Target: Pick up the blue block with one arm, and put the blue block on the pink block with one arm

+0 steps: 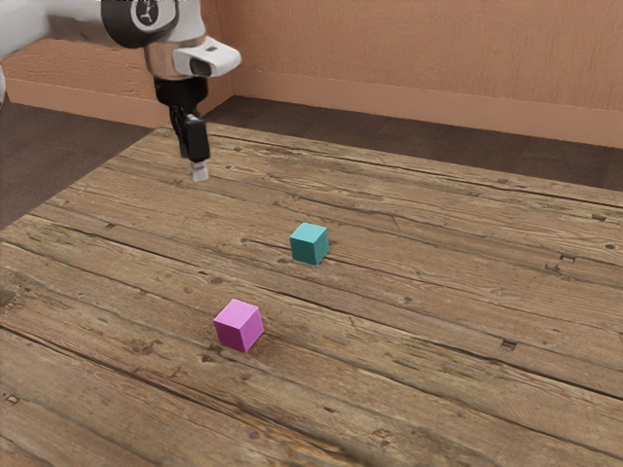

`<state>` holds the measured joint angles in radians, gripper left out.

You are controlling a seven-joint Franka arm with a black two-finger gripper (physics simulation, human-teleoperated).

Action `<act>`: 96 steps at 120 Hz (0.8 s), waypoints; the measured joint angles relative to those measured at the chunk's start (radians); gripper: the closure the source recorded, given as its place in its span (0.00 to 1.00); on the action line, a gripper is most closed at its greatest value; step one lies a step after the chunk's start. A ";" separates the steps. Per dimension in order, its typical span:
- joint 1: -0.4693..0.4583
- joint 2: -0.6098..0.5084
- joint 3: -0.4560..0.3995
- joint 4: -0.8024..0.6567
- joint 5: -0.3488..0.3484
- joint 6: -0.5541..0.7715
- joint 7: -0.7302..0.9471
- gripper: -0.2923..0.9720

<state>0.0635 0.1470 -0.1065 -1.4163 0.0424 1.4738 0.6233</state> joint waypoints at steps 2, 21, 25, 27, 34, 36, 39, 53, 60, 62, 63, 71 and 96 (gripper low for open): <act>0.000 0.001 0.001 0.000 -0.001 0.003 0.006 0.23; -0.016 0.001 -0.002 -0.002 -0.043 0.021 0.056 0.23; -0.017 0.009 -0.003 0.001 -0.058 0.024 0.069 0.23; -0.019 0.023 -0.003 0.014 -0.064 0.025 0.080 0.23; -0.021 0.146 -0.003 0.139 -0.079 0.030 0.134 0.23; -0.022 0.201 -0.002 0.191 -0.082 0.031 0.156 0.23; -0.023 0.276 0.000 0.261 -0.086 0.032 0.189 0.23; -0.042 0.529 0.002 0.496 -0.059 0.058 0.363 0.23; -0.044 0.596 0.003 0.529 -0.049 0.093 0.448 0.23; -0.044 0.611 0.003 0.533 -0.047 0.103 0.470 0.23; -0.044 0.617 0.003 0.535 -0.046 0.108 0.482 0.23; -0.045 0.679 0.010 0.574 -0.039 0.142 0.565 0.23; -0.066 0.919 0.063 0.806 -0.003 0.244 0.792 0.23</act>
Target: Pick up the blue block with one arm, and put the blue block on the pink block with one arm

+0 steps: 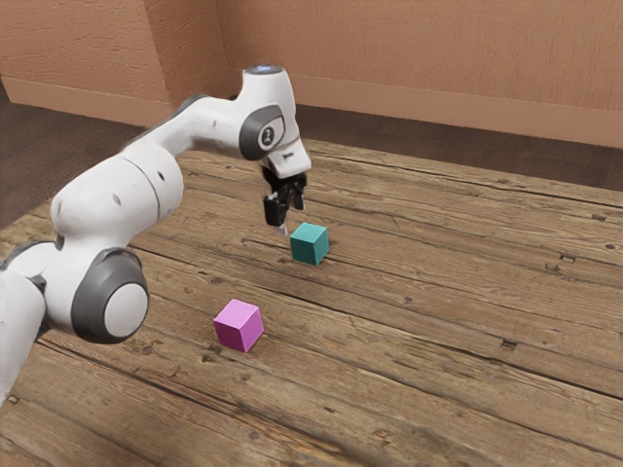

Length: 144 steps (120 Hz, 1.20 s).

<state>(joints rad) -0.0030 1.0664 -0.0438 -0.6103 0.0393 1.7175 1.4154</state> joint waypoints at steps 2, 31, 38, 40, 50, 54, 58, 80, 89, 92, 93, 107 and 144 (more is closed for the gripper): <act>0.000 0.014 0.000 0.017 0.003 0.009 0.017 0.23; 0.018 0.108 -0.061 0.093 0.011 0.110 0.200 0.23; 0.021 0.122 -0.068 0.094 0.010 0.125 0.229 0.23; 0.022 0.127 -0.069 0.094 0.010 0.129 0.237 0.23; 0.024 0.146 -0.071 0.094 0.009 0.146 0.268 0.23; 0.029 0.150 -0.071 0.094 0.004 0.154 0.280 0.23; 0.035 0.157 -0.071 0.094 -0.003 0.163 0.291 0.23; 0.044 0.182 -0.071 0.094 -0.033 0.213 0.341 0.23; 0.044 0.189 -0.071 0.093 -0.041 0.228 0.358 0.23; 0.044 0.192 -0.071 0.093 -0.046 0.233 0.363 0.23; 0.044 0.193 -0.071 0.093 -0.047 0.235 0.364 0.23; 0.047 0.201 -0.070 0.093 -0.062 0.264 0.386 0.23; 0.051 0.182 -0.063 0.059 -0.102 0.311 0.424 0.46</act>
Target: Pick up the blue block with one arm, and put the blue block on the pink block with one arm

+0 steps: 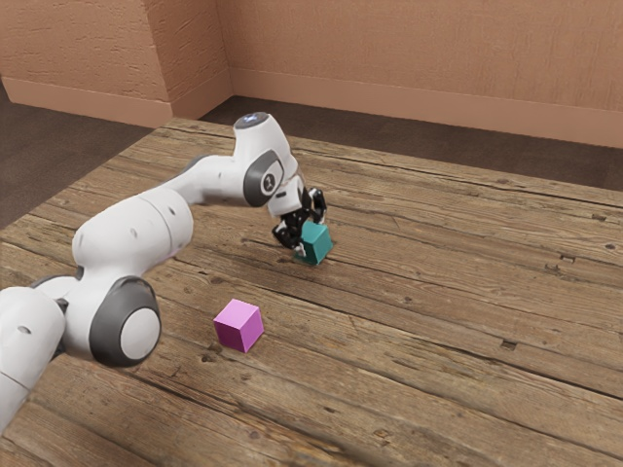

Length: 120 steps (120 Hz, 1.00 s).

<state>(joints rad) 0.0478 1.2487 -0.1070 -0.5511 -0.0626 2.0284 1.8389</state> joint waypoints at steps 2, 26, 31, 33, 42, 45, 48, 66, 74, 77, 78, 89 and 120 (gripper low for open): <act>-0.001 -0.017 0.001 -0.019 -0.003 0.001 0.001 0.46; 0.004 -0.370 0.004 -0.452 -0.018 0.009 -0.002 0.48; 0.005 -0.464 0.005 -0.565 -0.017 0.010 -0.005 0.48; 0.005 -0.500 0.006 -0.610 -0.017 0.010 -0.007 0.48; 0.006 -0.650 0.007 -0.805 -0.015 0.010 -0.017 0.48; 0.006 -0.694 0.007 -0.862 -0.015 0.010 -0.021 0.48; 0.006 -0.733 0.007 -0.912 -0.015 0.010 -0.024 0.48; 0.018 -0.867 0.007 -1.102 -0.013 0.010 -0.045 0.47; 0.021 -0.923 0.007 -1.182 -0.012 0.011 -0.057 0.46; 0.021 -0.949 0.007 -1.224 -0.011 0.019 -0.062 0.46; 0.021 -0.956 0.007 -1.237 -0.011 0.022 -0.063 0.46; 0.021 -1.016 0.007 -1.368 -0.009 0.084 -0.080 0.47; 0.022 -1.055 0.007 -1.505 -0.007 0.272 -0.122 0.47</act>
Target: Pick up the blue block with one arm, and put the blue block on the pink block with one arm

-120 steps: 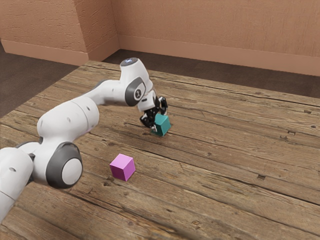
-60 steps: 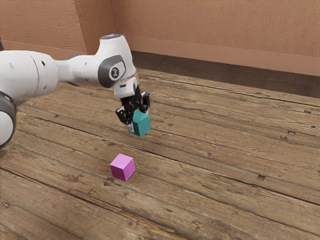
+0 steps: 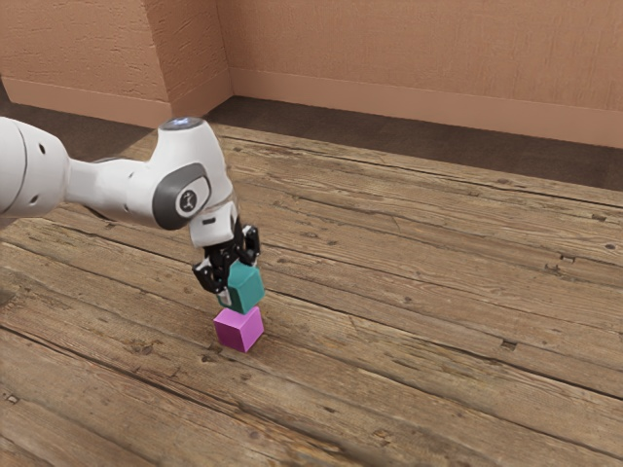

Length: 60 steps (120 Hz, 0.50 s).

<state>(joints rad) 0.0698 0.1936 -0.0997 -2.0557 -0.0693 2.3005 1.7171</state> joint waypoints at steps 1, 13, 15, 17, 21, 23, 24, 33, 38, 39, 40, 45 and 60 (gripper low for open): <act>0.000 -0.003 0.000 -0.004 0.000 0.005 -0.001 0.47; 0.000 -0.033 -0.001 -0.050 0.000 0.049 -0.016 0.47; 0.000 -0.040 -0.001 -0.059 0.000 0.054 -0.019 0.47; 0.000 -0.047 -0.001 -0.068 0.000 0.059 -0.021 0.47; 0.000 -0.058 -0.001 -0.081 0.000 0.068 -0.027 0.47; 0.000 -0.062 -0.002 -0.086 0.000 0.072 -0.030 0.47; 0.000 -0.064 -0.002 -0.089 -0.001 0.074 -0.031 0.47; -0.001 -0.084 -0.003 -0.111 -0.001 0.087 -0.042 0.47; 0.000 -0.088 -0.003 -0.125 -0.001 0.093 -0.048 0.47; 0.000 -0.089 -0.003 -0.128 -0.001 0.094 -0.049 0.47; 0.000 -0.090 -0.003 -0.131 -0.001 0.095 -0.050 0.47; 0.001 -0.097 -0.003 -0.147 -0.001 0.099 -0.056 0.47; 0.002 -0.102 -0.003 -0.167 -0.002 0.107 -0.072 0.47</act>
<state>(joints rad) 0.0721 0.0914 -0.1029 -2.2225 -0.0709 2.4076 1.6452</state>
